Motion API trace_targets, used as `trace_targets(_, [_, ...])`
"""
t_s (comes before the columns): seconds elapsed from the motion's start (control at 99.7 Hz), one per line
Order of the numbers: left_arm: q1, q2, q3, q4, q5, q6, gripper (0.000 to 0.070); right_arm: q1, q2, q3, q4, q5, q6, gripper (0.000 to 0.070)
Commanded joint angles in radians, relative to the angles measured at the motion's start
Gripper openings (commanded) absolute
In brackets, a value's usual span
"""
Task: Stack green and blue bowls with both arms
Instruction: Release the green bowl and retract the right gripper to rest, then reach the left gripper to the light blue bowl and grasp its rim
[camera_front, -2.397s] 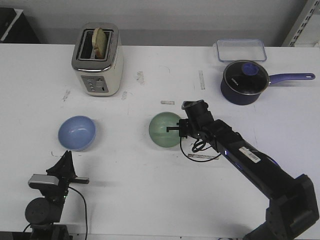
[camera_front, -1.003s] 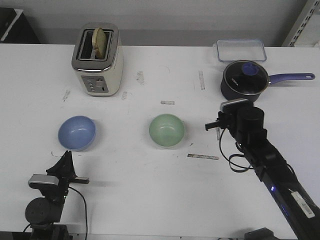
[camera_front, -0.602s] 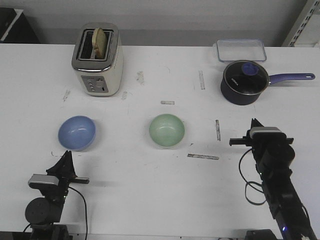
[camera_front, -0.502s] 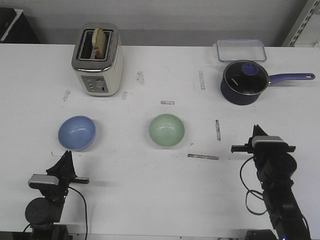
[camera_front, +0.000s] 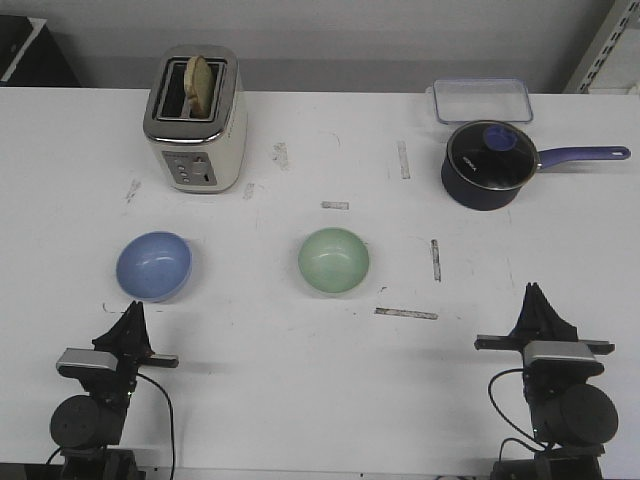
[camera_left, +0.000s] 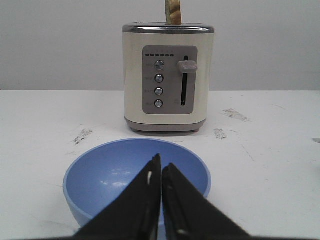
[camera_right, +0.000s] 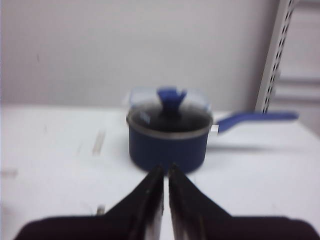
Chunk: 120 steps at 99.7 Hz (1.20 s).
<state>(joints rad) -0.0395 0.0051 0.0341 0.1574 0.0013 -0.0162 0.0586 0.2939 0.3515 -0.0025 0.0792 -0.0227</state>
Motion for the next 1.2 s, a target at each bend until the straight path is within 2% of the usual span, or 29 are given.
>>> trace_targets(0.0, [0.001, -0.002, -0.021, 0.016, -0.002, 0.005, 0.0002, 0.001, -0.028, 0.005, 0.02, 0.0, -0.004, 0.0007])
trace_targets(0.281, [0.001, -0.002, -0.021, 0.016, -0.002, 0.005, 0.0001, 0.001, -0.13, 0.005, 0.026, 0.0, -0.004, 0.0007])
trace_targets(0.712, [0.001, -0.002, -0.021, 0.029, -0.002, 0.004, 0.0001, 0.001, -0.137, 0.005, 0.025, 0.0, -0.004, 0.0007])
trace_targets(0.873, [0.001, -0.002, -0.019, 0.032, -0.002, -0.026, 0.0001, 0.001, -0.137, 0.005, 0.025, 0.0, -0.004, 0.0007])
trace_targets(1.093, [0.001, 0.016, 0.044, 0.015, -0.002, -0.025, 0.0001, 0.001, -0.137, 0.005, 0.025, 0.0, -0.004, 0.0007])
trace_targets(1.194, [0.001, 0.054, 0.099, -0.035, -0.002, -0.025, 0.0001, 0.001, -0.137, 0.005, 0.026, 0.0, -0.004, 0.0007])
